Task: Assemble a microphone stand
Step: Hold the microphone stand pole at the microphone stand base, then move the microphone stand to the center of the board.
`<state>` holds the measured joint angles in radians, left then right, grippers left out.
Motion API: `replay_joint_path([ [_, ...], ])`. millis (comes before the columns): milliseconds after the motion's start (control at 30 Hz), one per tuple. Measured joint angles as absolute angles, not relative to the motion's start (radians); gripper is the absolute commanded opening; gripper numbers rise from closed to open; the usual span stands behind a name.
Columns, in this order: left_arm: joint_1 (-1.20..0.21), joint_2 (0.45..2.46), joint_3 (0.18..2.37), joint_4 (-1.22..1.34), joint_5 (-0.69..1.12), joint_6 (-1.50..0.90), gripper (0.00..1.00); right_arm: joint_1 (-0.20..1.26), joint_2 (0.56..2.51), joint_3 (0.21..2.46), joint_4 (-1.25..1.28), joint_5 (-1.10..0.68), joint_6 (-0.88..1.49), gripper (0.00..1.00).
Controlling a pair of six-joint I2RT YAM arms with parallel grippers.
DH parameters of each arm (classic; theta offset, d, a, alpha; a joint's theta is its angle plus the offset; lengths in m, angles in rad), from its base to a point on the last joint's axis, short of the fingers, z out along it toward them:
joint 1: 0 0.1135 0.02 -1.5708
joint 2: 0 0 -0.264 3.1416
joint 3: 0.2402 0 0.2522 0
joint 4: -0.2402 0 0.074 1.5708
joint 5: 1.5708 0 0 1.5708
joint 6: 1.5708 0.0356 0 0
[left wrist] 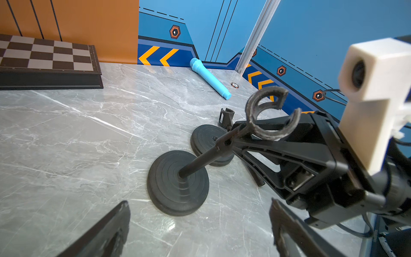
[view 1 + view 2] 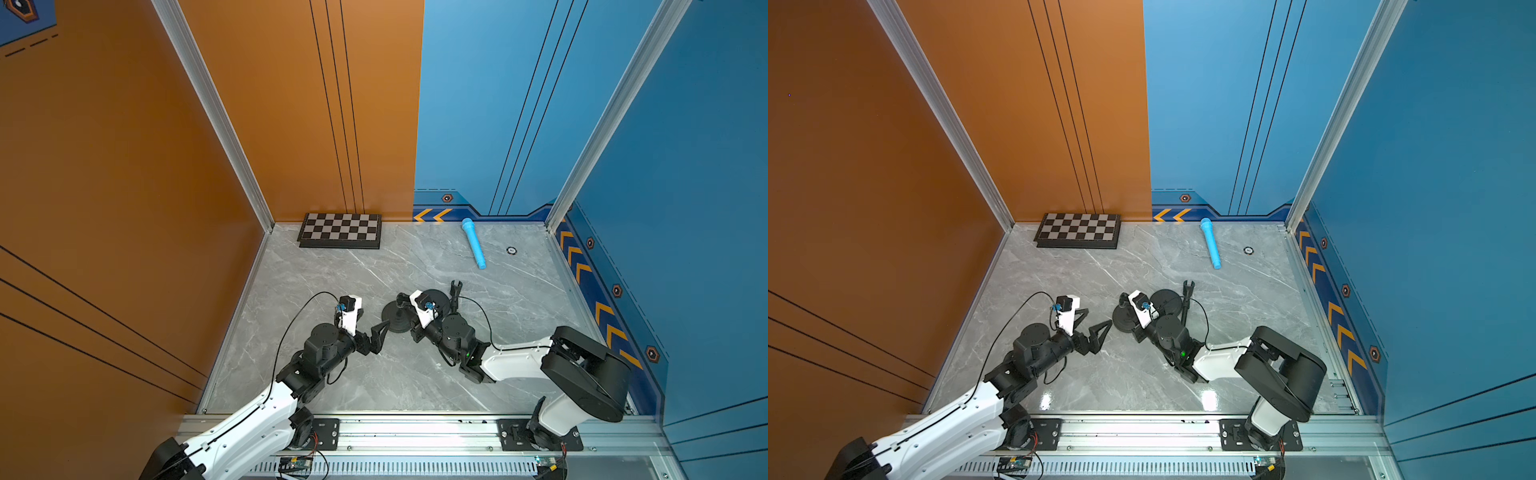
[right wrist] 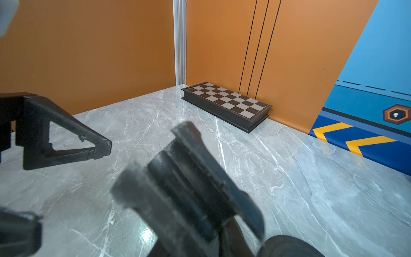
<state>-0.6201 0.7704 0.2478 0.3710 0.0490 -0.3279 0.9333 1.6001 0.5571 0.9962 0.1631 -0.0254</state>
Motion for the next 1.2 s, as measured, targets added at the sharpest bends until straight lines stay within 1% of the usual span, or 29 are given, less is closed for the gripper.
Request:
replay_joint_path([
  [233, -0.643, 0.809, 0.248, 0.394, 0.05, -0.29, 0.98, 0.871, 1.592, 0.646, 0.846, 0.069, 0.013, 0.0],
  [467, -0.643, 0.849, 0.248, 0.456, 0.05, -0.241, 0.98, 0.842, 1.592, 0.751, 0.661, 0.02, 0.023, 0.0],
  [733, -0.633, 1.111, 0.25, 0.608, 0.056, -0.137, 0.98, 0.83, 1.599, 0.789, 0.601, -0.006, 0.026, 0.0],
  [900, -0.548, 1.288, 0.303, 0.701, 0.133, -0.109, 0.98, 0.83, 1.601, 0.811, 0.566, -0.009, 0.026, 0.0],
  [1200, -0.544, 1.502, 0.399, 0.875, 0.231, -0.042, 1.0, 0.824, 1.602, 0.817, 0.556, -0.02, 0.03, 0.0],
])
